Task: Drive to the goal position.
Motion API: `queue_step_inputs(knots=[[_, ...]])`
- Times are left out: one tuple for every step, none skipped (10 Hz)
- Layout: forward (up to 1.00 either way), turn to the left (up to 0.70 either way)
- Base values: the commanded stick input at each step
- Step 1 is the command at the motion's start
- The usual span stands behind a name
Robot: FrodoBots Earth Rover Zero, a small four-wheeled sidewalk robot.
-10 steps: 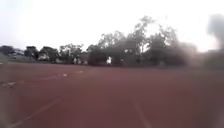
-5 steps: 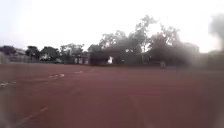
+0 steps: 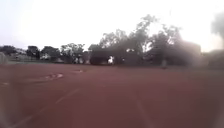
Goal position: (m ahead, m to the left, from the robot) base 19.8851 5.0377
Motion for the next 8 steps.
queue_step_inputs(knots=[[0.70, 0.00], [0.70, 0.00], [0.70, 0.00], [0.70, 0.00], [0.70, 0.00], [0.70, 0.00], [0.70, 0.00], [0.70, 0.00]])
